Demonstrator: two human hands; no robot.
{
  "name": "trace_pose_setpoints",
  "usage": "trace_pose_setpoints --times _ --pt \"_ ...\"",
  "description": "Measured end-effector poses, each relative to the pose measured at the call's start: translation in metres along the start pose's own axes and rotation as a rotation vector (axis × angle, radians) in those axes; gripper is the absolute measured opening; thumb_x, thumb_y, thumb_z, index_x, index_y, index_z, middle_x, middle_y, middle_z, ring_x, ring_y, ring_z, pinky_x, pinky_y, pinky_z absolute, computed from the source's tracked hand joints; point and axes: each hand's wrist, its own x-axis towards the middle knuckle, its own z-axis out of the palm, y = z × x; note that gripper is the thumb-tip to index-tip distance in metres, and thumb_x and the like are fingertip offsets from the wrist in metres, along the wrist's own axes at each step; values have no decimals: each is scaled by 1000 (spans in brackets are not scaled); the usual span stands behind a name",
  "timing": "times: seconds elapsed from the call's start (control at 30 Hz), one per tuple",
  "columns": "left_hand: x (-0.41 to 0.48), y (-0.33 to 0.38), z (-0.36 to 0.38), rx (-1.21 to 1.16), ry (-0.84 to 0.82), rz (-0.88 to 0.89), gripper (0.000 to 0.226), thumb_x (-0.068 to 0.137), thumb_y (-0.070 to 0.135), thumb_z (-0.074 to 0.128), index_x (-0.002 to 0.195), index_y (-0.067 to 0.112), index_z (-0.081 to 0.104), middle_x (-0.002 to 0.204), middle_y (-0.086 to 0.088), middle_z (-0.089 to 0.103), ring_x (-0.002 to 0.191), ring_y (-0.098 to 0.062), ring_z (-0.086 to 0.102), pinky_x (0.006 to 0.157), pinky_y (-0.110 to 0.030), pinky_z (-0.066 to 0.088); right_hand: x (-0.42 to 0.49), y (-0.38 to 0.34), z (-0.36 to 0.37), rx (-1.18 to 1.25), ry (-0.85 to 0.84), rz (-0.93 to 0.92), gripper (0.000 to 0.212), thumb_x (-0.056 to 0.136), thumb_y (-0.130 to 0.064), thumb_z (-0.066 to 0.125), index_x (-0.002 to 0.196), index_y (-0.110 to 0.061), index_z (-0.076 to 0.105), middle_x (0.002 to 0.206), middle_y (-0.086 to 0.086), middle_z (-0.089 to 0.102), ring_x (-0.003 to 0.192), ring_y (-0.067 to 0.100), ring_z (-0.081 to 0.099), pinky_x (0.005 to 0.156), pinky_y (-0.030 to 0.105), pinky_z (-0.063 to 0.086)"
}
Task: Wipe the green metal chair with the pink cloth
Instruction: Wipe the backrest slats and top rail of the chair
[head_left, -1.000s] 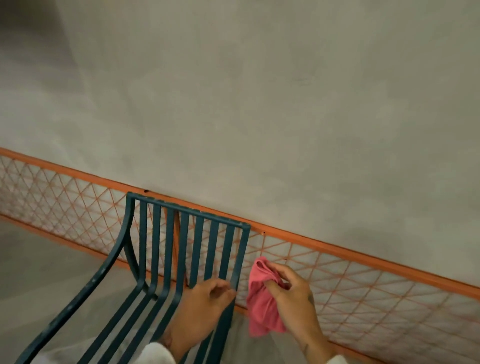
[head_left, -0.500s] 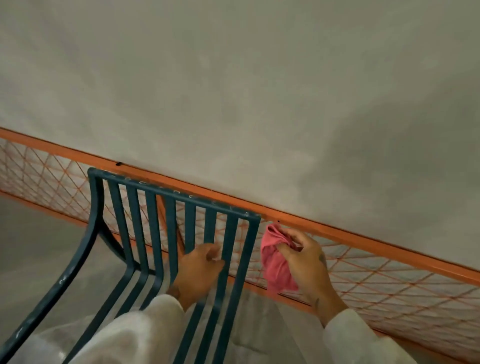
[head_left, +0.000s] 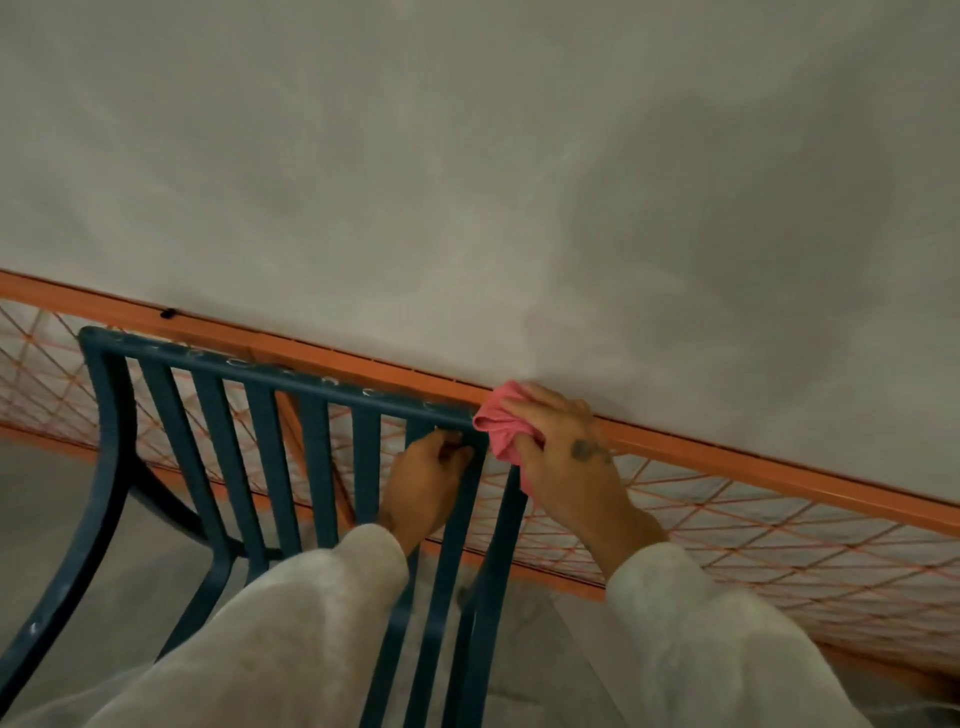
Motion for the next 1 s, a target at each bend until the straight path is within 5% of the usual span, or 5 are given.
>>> trace_pose_setpoints --times 0.23,0.4,0.67,0.87,1.0 --pt "5 -6 -7 -2 -36 76 10 96 23 56 88 27 62 69 17 58 59 6 57 54 -4 40 -4 10 -6 -170 58 -107 34 92 -8 64 124 -18 67 125 0 67 118 18 61 109 41 42" --pt "5 -6 -8 -75 -57 49 11 97 22 54 92 27 62 80 13 64 70 0 60 59 -8 42 27 4 -12 -135 -177 21 26 98 -16 53 109 -31 70 79 -11 56 77 17 54 61 19 43" --pt "3 -8 -9 -146 -109 66 13 97 21 52 103 26 63 96 14 64 89 2 60 75 -14 48 29 21 -27 29 -283 43 23 95 -30 58 110 -44 67 79 -13 63 66 8 58 55 14 46" --pt "4 -7 -9 -155 -100 40 13 98 24 51 98 33 59 90 20 62 80 11 60 63 -6 47 43 10 -25 -99 -325 27 15 93 -31 61 85 -25 72 71 -2 63 65 17 58 57 29 52" --pt "4 -6 -11 -123 -99 53 14 98 24 52 95 36 59 88 23 61 78 14 59 63 -6 46 36 3 -8 -19 -232 -23 22 95 -37 56 112 -39 69 89 -9 64 81 12 55 70 25 49"
